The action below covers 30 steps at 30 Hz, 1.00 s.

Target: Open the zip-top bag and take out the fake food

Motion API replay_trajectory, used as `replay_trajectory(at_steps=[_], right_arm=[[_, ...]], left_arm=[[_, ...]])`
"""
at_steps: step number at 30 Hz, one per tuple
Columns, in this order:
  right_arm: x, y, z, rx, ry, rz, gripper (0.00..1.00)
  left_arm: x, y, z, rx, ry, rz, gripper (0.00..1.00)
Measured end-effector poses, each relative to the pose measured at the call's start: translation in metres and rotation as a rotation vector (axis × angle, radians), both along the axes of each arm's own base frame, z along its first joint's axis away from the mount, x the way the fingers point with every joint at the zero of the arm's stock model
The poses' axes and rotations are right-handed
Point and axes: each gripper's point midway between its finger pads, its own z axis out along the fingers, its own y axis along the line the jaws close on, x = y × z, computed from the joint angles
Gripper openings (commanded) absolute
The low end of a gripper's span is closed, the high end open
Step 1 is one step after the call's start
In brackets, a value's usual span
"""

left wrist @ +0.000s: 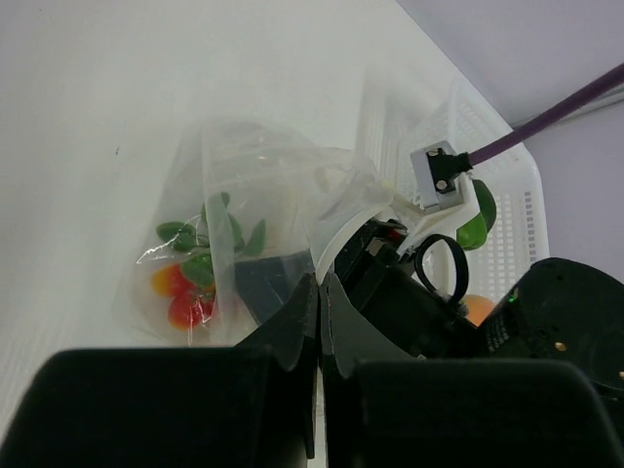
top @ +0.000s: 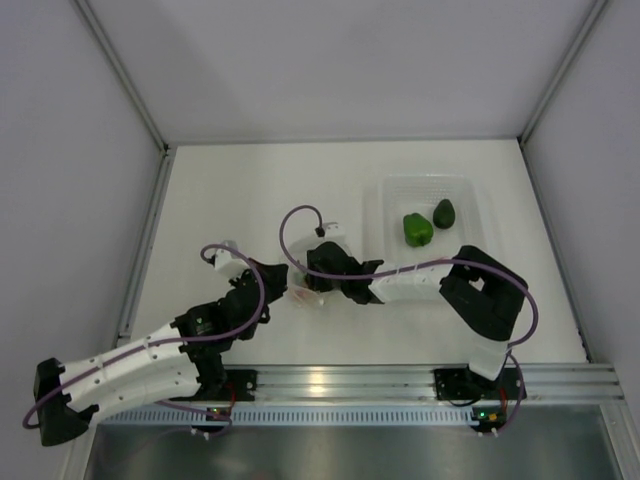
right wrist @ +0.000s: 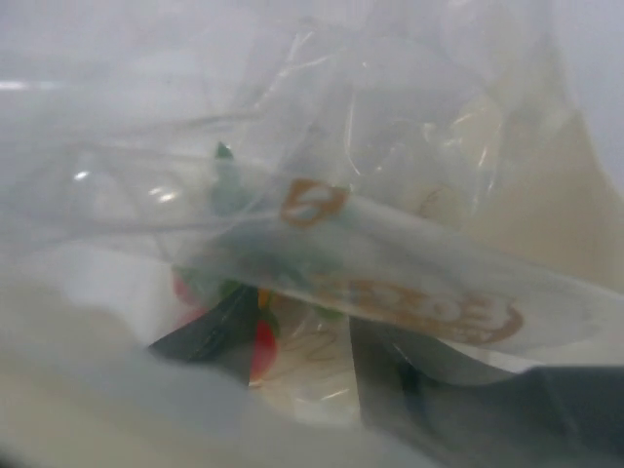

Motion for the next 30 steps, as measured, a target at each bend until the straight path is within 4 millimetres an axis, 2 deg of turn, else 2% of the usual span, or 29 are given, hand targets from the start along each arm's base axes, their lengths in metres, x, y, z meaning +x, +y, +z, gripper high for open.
replay_trajectory(at_steps=[7, 12, 16, 18, 22, 30], right_arm=[[0.002, 0.014, 0.018, 0.091, -0.027, 0.019, 0.46], [0.012, 0.022, 0.012, 0.082, -0.037, -0.001, 0.45], [0.02, 0.025, -0.01, 0.054, -0.027, -0.031, 0.32], [0.026, 0.03, -0.01, 0.069, -0.038, -0.043, 0.28], [0.032, 0.03, -0.012, 0.07, -0.054, -0.06, 0.0], [0.032, 0.023, -0.009, 0.079, -0.078, -0.064, 0.0]], left_arm=[[-0.001, 0.001, -0.009, -0.006, 0.016, 0.008, 0.0], [-0.001, 0.0, -0.009, -0.023, 0.021, 0.011, 0.0], [-0.001, -0.001, -0.011, -0.026, 0.029, 0.01, 0.0], [-0.001, -0.002, -0.013, -0.024, 0.035, 0.007, 0.0], [-0.002, -0.003, -0.015, -0.022, 0.04, 0.006, 0.0], [-0.003, -0.001, -0.017, -0.024, 0.039, 0.007, 0.0]])
